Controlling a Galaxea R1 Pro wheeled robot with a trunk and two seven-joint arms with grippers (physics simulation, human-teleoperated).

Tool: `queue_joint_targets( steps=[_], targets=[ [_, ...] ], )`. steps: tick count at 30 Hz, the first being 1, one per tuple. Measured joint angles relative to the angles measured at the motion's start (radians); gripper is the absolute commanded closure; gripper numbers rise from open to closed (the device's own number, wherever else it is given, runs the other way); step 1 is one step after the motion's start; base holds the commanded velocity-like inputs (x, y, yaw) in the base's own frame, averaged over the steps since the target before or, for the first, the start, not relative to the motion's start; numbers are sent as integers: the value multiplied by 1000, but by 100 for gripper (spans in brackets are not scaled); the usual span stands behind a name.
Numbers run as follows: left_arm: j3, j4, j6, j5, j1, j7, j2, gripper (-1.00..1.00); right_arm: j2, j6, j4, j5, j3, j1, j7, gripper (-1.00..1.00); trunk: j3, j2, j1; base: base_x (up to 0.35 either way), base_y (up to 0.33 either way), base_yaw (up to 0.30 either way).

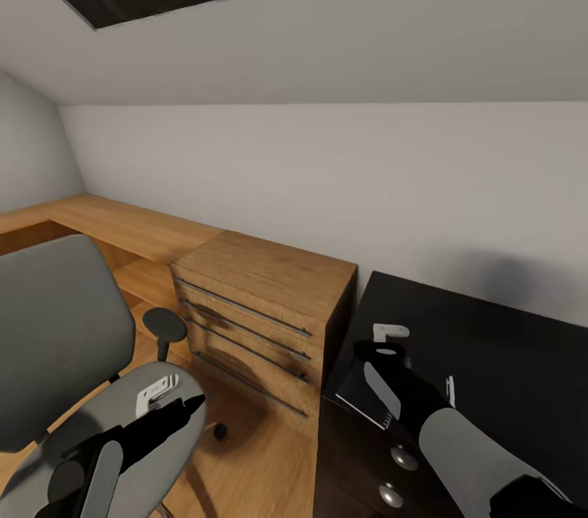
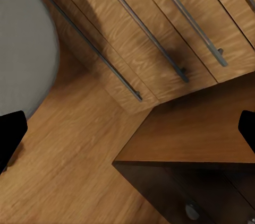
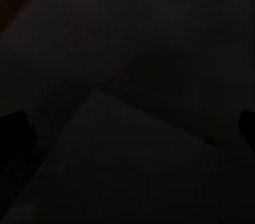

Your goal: In the bedroom, organize the workspace by keeping the computer under the desk, ensuring the monitor is on the desk, placing the keyboard on the desk next to the monitor, placing the mouse on the desk next to the keyboard, moving the folder from the swivel chair onto the desk next to the mouse, stacking the notebook on top of the folder with the pen on top of the notebook, and positioning the swivel chair next to the desk.

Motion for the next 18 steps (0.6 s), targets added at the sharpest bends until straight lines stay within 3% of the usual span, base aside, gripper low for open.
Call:
queue_joint_targets(
  steps=[7,18],
  targets=[
    [0,0,1,0,0,0,0,-100,0,0,0,2,0,0,0,-100,0,0,0,-158,0,0],
    [0,1,0,0,0,0,0,-100,0,0,0,0,0,0,0,-100,0,0,0,-26,0,0]
  ],
)
